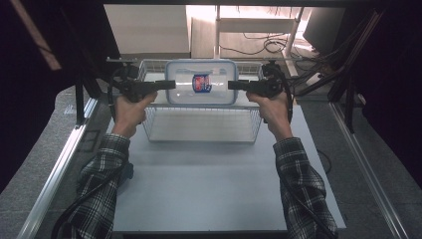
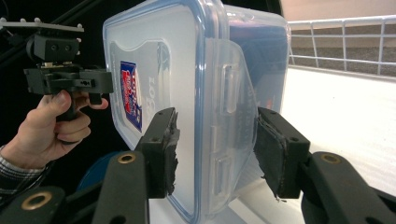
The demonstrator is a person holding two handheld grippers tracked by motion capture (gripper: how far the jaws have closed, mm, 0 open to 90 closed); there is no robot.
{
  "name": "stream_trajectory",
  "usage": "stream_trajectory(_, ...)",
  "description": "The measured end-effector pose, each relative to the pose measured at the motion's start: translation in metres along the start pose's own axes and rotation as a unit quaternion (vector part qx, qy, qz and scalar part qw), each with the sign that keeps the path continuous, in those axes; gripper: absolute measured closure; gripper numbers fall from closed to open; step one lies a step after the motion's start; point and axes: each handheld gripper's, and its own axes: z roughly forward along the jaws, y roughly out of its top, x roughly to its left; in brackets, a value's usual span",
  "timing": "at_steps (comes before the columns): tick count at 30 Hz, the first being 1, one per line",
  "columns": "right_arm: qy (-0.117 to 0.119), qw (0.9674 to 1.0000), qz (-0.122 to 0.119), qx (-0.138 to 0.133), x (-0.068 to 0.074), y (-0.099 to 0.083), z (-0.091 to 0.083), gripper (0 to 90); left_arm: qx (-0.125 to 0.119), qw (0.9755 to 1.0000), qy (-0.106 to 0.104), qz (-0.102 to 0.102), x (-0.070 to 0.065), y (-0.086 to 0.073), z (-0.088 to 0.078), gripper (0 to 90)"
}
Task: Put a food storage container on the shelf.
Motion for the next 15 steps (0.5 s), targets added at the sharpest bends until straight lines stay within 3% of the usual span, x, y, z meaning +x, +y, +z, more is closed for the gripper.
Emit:
stream_trajectory(6, 0.004, 1.0, 0.008, -0.004, -0.0052, 0.0, 0.0044, 50.3, 0.0, 1.0, 0.005, 0.001, 0.0021, 0.0031, 0.0009, 52.2)
stream_trajectory(15, -0.011, 0.9999, 0.008, -0.01, -0.0037, -0.0002, 0.0089, 47.1, -0.002, 0.9992, 0.025, 0.031, -0.0011, 0.0032, 0.0013, 49.7)
